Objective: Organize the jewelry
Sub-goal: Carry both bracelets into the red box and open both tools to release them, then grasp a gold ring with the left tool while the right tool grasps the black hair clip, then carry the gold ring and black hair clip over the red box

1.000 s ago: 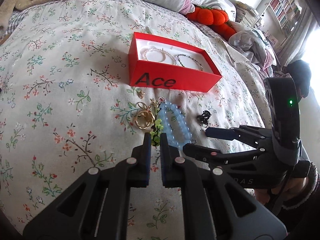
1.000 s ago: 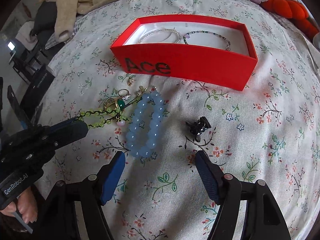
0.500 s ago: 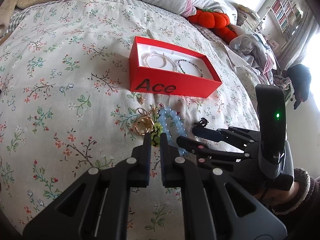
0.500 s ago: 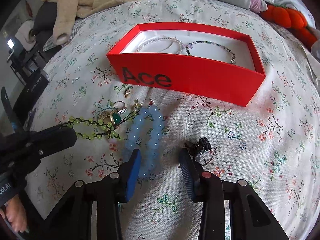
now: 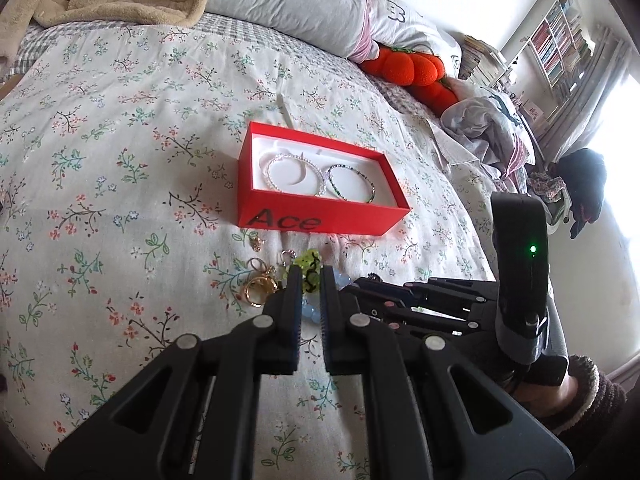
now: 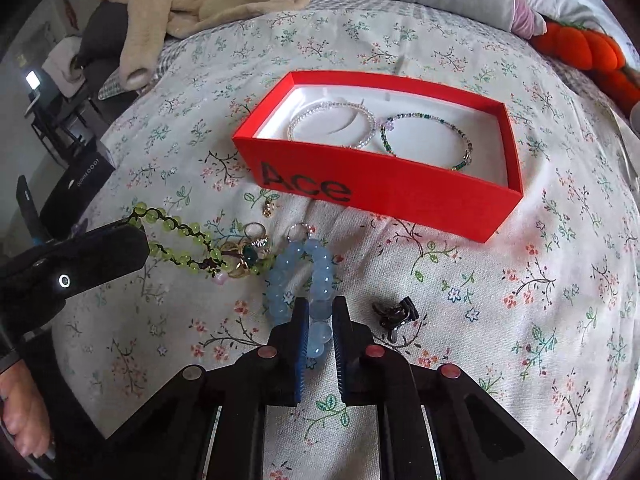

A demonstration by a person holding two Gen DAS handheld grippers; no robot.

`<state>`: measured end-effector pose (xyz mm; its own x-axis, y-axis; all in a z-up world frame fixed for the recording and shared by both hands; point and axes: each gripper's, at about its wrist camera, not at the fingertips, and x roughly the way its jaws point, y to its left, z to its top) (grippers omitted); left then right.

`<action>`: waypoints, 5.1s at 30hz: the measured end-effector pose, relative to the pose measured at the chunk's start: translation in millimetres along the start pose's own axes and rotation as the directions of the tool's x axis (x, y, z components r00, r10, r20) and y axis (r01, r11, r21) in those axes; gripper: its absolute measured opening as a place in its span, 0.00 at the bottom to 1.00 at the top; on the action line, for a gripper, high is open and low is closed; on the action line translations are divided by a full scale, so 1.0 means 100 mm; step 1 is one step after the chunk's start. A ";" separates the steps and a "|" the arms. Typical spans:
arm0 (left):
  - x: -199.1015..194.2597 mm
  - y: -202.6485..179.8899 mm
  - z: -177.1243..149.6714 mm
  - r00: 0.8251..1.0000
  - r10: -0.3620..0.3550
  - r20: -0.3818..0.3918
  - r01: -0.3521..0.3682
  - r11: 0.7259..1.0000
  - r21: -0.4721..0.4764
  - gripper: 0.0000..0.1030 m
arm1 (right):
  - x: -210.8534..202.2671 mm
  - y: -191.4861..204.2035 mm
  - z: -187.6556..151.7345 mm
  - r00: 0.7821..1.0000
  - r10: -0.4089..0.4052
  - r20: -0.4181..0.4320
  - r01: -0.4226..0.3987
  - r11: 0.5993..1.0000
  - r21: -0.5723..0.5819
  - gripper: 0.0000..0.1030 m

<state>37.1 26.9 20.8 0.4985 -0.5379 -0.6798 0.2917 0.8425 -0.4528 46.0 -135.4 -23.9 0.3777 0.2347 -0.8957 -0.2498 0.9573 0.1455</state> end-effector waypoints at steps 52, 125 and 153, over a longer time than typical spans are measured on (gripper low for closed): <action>0.93 0.13 0.65 0.988 0.147 -0.044 -0.146 0.989 0.024 0.09 | -0.24 -0.82 0.93 0.983 -0.061 0.173 0.013 0.964 0.267 0.11; 0.68 0.17 -0.34 0.969 0.229 -0.093 -0.202 0.950 0.238 0.24 | 0.04 -0.52 -0.40 0.985 -0.096 0.141 0.101 0.994 -0.031 0.90; 0.46 0.22 -0.20 0.973 0.220 -0.071 -0.205 0.964 0.168 0.24 | -0.11 -0.59 -0.10 0.998 0.004 0.064 -0.011 0.994 0.111 0.22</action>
<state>50.0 19.9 -32.3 0.4909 -0.3402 -0.8021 0.3159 0.9275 -0.2000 48.0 -196.4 -26.7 0.4332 0.2486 -0.8664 -0.1536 0.9675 0.2008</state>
